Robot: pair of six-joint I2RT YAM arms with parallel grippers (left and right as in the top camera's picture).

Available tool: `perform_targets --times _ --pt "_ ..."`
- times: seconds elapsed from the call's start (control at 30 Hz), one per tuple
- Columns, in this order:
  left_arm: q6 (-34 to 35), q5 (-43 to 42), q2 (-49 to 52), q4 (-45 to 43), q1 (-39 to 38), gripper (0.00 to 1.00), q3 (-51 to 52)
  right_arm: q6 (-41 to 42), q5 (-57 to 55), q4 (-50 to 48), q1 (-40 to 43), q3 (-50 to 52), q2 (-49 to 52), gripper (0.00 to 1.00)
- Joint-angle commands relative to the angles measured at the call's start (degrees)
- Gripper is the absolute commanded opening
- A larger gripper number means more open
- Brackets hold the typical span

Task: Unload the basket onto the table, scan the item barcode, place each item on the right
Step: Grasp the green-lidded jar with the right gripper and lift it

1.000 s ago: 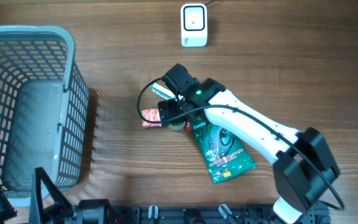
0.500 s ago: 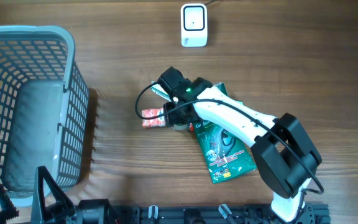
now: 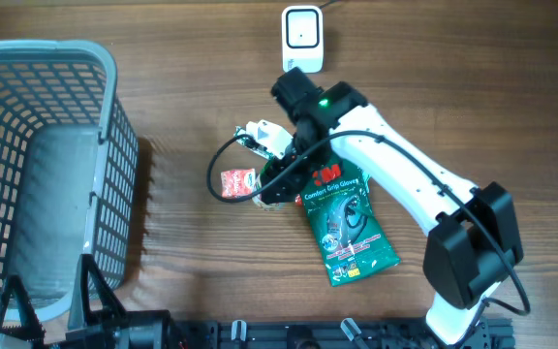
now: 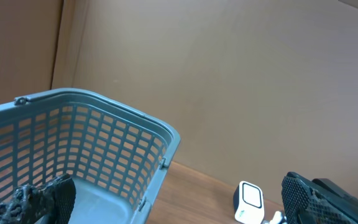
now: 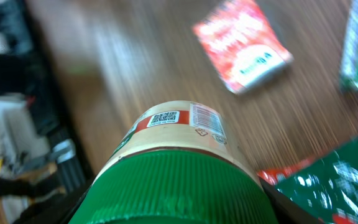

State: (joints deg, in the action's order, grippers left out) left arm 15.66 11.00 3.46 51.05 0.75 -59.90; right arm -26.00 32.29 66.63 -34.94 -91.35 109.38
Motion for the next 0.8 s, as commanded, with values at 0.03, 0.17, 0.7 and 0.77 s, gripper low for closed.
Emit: perform_targets --times 0.03,0.17,0.7,0.77 --pt "0.2 -0.7 -0.5 2.7 -0.3 1.0 0.0 -20.5 13.9 1.4 4.3 -1.5 -2.0 0.54" --pt "0.2 -0.7 -0.5 10.2 -0.3 1.0 0.0 -13.8 6.1 1.2 4.9 -0.8 -1.9 0.56" --pt "0.2 -0.7 -0.5 19.8 -0.3 1.0 0.0 14.9 -31.7 -19.4 -7.4 12.5 1.3 0.76" --pt "0.2 -0.7 -0.5 20.0 -0.3 1.0 0.0 17.6 -32.2 -18.1 -8.2 12.0 1.0 0.82"
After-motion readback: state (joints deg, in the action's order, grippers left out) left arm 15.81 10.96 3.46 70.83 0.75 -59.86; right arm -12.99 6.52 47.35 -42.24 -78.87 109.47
